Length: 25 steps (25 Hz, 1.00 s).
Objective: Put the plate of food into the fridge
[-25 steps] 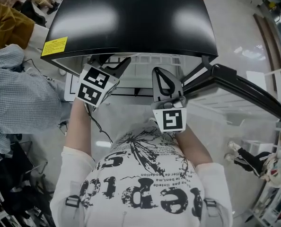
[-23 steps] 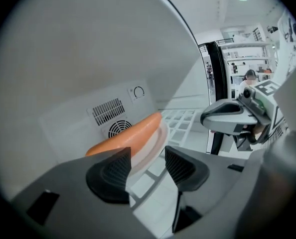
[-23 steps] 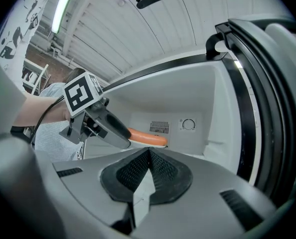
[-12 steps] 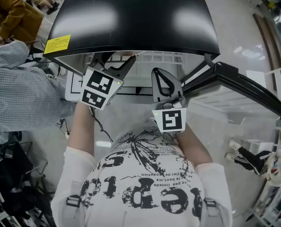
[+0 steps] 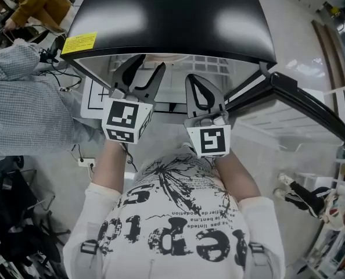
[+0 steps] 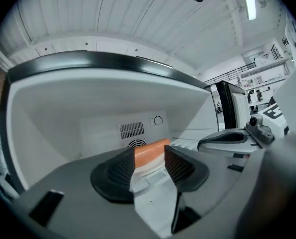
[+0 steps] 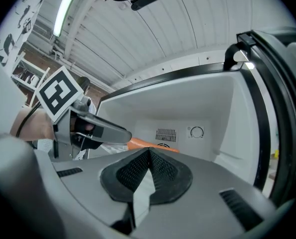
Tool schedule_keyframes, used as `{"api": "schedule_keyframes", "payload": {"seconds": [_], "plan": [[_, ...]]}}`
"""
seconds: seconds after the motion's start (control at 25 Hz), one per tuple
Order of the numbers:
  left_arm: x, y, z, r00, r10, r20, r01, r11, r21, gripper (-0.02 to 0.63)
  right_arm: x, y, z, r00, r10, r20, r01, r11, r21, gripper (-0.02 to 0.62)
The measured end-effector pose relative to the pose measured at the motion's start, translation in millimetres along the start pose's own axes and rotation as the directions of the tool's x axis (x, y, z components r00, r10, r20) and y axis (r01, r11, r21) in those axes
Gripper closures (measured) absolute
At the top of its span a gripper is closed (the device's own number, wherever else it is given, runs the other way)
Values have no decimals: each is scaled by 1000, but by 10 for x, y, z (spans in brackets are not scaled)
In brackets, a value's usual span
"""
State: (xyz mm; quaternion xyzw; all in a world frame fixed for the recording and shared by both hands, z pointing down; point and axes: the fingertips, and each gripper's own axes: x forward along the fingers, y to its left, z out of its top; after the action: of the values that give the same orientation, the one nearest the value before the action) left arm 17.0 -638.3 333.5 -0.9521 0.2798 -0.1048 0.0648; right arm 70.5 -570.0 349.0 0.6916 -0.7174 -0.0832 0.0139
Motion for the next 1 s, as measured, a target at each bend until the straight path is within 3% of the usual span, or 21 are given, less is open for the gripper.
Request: {"api": "schedule_keyframes", "payload": {"seconds": [0.24,0.4,0.52,1.0], "plan": [[-274,116,10,984,123,132,-103,983,-151,591,39,40,94,1000,-17,-17,18,997,77,594],[-457,44,-6,970,151,192,-117,978,-175,598,35,74,130,1000,-26,-12,27,997,66,594],[-603,-104,-6,967,126,222,-85,980,-182,598,2,149,133,1000,-23,-10,24,998,60,594],[-979,-318,-339,980,67,190,-27,979,-204,598,-303,451,33,997,-48,-57,53,994,98,594]]}}
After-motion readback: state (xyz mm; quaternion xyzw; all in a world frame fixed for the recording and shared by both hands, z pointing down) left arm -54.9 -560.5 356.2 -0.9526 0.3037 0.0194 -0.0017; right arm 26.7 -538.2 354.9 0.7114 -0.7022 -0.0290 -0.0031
